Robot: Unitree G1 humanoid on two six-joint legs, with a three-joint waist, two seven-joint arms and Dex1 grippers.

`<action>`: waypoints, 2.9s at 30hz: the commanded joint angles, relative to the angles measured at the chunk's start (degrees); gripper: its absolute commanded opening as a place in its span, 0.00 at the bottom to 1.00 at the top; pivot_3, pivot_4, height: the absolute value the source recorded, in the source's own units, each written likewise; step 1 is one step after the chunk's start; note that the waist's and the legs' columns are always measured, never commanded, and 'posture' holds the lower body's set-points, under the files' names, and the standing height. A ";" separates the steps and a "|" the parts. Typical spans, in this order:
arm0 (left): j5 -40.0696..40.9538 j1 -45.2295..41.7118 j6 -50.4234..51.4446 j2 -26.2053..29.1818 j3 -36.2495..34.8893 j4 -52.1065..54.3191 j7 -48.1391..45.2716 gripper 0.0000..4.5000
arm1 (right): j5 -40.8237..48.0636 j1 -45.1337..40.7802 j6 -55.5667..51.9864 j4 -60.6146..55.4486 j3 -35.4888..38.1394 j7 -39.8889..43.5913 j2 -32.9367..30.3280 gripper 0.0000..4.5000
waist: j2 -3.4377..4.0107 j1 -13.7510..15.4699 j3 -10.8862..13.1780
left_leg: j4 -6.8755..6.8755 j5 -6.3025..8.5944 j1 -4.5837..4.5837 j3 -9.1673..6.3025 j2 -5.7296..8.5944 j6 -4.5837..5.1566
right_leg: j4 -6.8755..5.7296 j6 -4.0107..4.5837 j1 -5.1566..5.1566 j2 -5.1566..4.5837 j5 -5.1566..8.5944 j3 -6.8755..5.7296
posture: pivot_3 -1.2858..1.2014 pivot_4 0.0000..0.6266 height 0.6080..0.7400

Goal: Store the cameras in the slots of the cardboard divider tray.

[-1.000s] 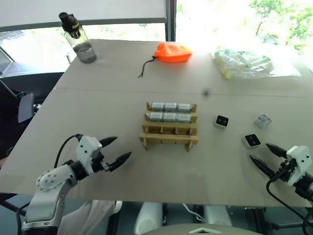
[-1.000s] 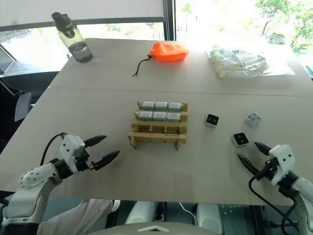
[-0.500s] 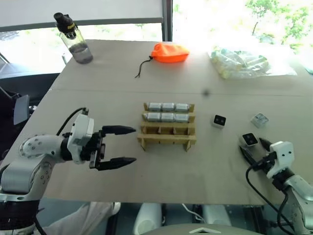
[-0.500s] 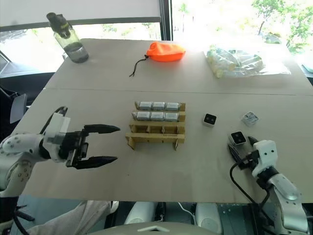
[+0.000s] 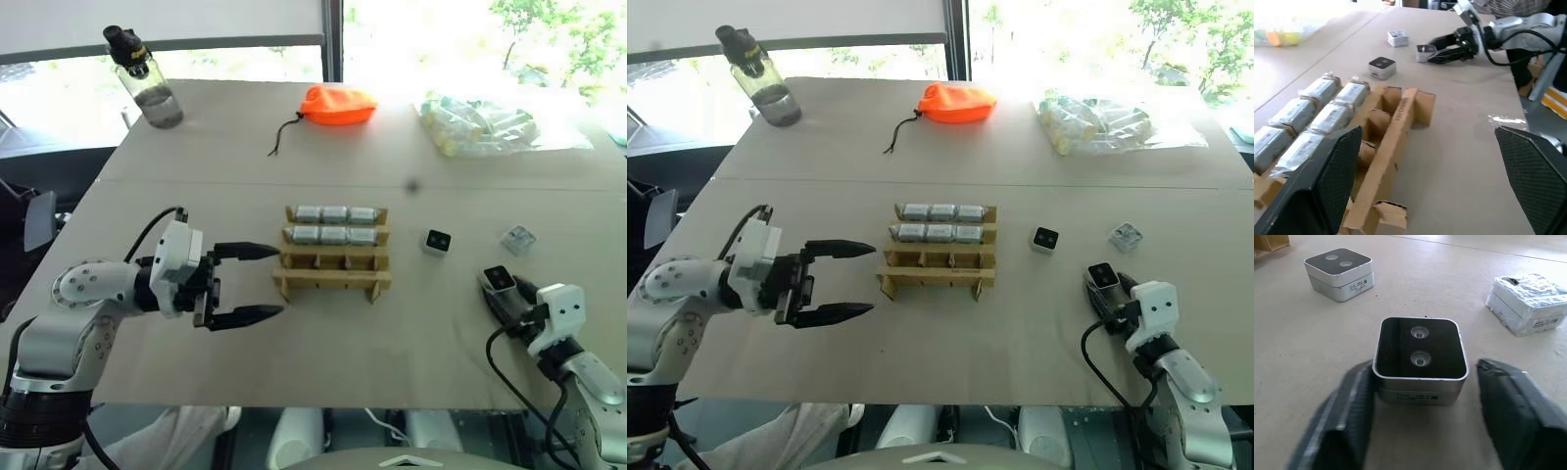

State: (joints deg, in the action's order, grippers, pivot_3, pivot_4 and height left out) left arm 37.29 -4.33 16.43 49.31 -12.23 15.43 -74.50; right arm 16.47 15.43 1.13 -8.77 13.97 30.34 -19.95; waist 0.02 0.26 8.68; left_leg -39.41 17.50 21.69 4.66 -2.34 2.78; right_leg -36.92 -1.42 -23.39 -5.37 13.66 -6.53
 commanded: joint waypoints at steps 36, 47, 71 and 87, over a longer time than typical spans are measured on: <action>-6.44 -32.54 19.90 -2.82 19.19 -11.41 2.17 1.00 | -44.40 -55.19 43.94 13.23 -33.94 4.58 -13.63 0.41 | -0.53 -0.75 0.47 | -0.04 -0.16 0.25 0.17 0.09 -0.23 | -0.11 -0.01 -0.28 0.01 -0.02 -0.11 | 0.52 0.24 0.89; -8.15 -34.95 20.14 -3.55 20.30 -12.83 -0.41 1.00 | -46.39 -57.44 43.86 13.30 -37.65 5.62 -11.66 0.41 | -0.54 -0.87 0.48 | -0.06 -0.17 0.26 0.10 0.08 -0.24 | -0.13 -0.01 -0.28 0.01 -0.02 -0.11 | 0.52 0.24 0.89; -9.66 -36.03 21.36 -3.30 22.58 -12.71 -6.22 0.16 | -46.69 -58.00 43.16 13.74 -40.14 5.85 -9.22 0.41 | -0.54 -0.90 0.49 | -0.10 -0.17 0.25 0.10 0.07 -0.24 | -0.17 0.00 -0.28 0.02 -0.02 -0.11 | 0.52 0.24 0.89; -12.97 -36.45 17.82 -4.52 23.65 -15.52 -6.75 0.16 | -44.88 -56.00 40.52 12.03 -37.87 5.12 -10.10 0.80 | -0.54 -0.92 0.49 | -0.10 -0.17 0.25 0.11 0.08 -0.24 | -0.18 0.00 -0.28 0.02 -0.02 -0.10 | 0.52 0.24 0.89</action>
State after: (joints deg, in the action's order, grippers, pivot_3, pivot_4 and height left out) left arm 24.48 -40.07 34.97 44.67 11.77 -0.56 -80.84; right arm -30.57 -40.24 41.64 5.97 -26.62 36.76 -29.76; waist -0.52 -0.67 9.17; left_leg -39.51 17.33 21.94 4.77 -2.26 2.53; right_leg -37.10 -1.43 -23.67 -5.35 13.64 -6.62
